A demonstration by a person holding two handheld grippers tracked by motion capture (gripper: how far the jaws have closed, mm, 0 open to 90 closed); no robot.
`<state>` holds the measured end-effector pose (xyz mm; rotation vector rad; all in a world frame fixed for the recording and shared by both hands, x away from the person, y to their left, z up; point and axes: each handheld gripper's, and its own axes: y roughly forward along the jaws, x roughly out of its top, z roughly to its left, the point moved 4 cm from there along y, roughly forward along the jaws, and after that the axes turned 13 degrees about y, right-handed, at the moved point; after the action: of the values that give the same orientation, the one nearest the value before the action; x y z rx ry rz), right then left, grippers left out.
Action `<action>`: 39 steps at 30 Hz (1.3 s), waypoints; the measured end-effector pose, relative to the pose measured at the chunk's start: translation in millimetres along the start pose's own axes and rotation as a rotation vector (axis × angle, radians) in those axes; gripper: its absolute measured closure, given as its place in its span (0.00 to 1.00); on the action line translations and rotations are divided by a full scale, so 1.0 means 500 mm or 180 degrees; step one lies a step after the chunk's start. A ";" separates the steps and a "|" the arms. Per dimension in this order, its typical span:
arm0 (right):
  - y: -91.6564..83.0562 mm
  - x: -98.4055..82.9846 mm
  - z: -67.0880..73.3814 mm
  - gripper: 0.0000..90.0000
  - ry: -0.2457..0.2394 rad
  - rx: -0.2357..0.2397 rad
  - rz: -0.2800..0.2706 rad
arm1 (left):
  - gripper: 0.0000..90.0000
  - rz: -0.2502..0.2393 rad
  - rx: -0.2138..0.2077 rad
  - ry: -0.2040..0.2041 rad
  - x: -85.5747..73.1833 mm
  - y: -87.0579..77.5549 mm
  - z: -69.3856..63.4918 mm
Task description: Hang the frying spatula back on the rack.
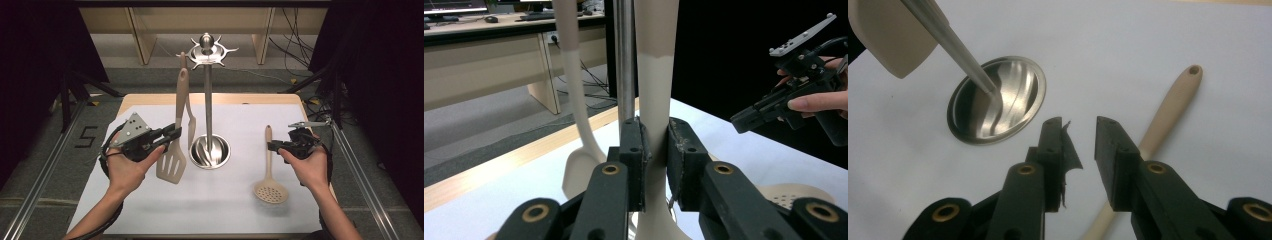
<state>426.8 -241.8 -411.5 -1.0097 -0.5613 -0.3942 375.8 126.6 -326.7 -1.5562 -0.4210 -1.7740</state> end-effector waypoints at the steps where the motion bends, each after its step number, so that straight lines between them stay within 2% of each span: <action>1: 0.001 0.001 0.000 0.82 0.0007 0.0008 -0.0021 | 0.86 0.0001 -0.0001 0.0006 0.001 0.000 0.000; 2: 0.000 0.001 0.001 0.82 -0.0001 0.0018 -0.0018 | 0.86 -0.0001 -0.0002 0.0003 0.002 0.001 0.001; 3: -0.001 0.004 0.000 0.82 -0.0074 0.0049 -0.0062 | 0.86 -0.0006 0.0004 -0.0003 0.003 0.001 0.001; 4: 0.000 0.004 0.002 0.82 -0.0038 0.0024 -0.0070 | 0.86 -0.0011 0.0005 0.0001 0.005 0.002 0.001; 5: 0.000 0.007 -0.002 0.82 -0.0128 0.0035 -0.0093 | 0.86 -0.0017 -0.0001 -0.0001 0.006 0.003 0.001; 7: -0.001 0.007 -0.001 0.82 -0.0110 0.0026 -0.0082 | 0.86 -0.0013 0.0006 0.0038 0.009 0.005 0.000; 12: -0.002 0.006 0.001 0.82 -0.0106 0.0070 -0.0073 | 0.86 -0.0015 0.0018 0.0003 0.013 0.012 -0.002; 13: -0.003 0.006 0.001 0.83 -0.0044 -0.0002 -0.0043 | 0.86 -0.0019 0.0012 0.0006 0.013 0.014 -0.002; 15: -0.001 0.008 -0.001 0.83 -0.0119 0.0029 -0.0087 | 0.86 -0.0014 0.0009 0.0007 0.013 0.017 -0.002; 16: -0.003 0.006 0.001 0.83 -0.0049 0.0006 -0.0042 | 0.86 -0.0007 0.0007 0.0006 0.013 0.018 -0.002; 18: -0.003 0.005 0.001 0.83 -0.0049 0.0018 -0.0040 | 0.86 -0.0005 0.0007 -0.0001 0.013 0.020 -0.003; 19: -0.002 0.006 0.000 0.83 -0.0111 0.0074 -0.0071 | 0.86 -0.0003 0.0002 -0.0003 0.013 0.021 -0.003; 22: -0.002 0.007 0.000 0.83 -0.0124 0.0076 -0.0082 | 0.86 0.0003 0.0002 0.0006 0.014 0.024 -0.003; 26: -0.001 0.007 0.000 0.83 -0.0131 0.0077 -0.0081 | 0.86 0.0002 -0.0008 -0.0005 0.014 0.028 -0.004; 27: -0.003 0.007 0.001 0.83 -0.0089 0.0058 -0.0057 | 0.86 0.0008 -0.0009 -0.0004 0.014 0.029 -0.004; 28: -0.004 0.007 0.001 0.83 -0.0131 0.0037 -0.0068 | 0.86 0.0005 -0.0007 -0.0010 0.015 0.030 -0.004; 32: -0.002 0.007 0.001 0.83 -0.0126 0.0071 -0.0080 | 0.86 0.0009 -0.0009 -0.0016 0.016 0.036 -0.003; 33: -0.003 0.007 0.001 0.83 -0.0134 0.0032 -0.0070 | 0.86 0.0008 -0.0008 -0.0020 0.016 0.038 -0.002; 35: -0.001 0.007 0.001 0.83 -0.0133 0.0080 -0.0080 | 0.86 0.0004 -0.0012 -0.0021 0.016 0.041 -0.001; 39: -0.001 0.007 0.000 0.83 -0.0130 0.0075 -0.0080 | 0.86 0.0018 -0.0007 -0.0030 0.015 0.046 0.000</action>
<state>429.5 -242.1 -408.8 -0.9907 -0.6147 -0.3891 391.7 108.8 -324.7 -1.5664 -0.4192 -1.7640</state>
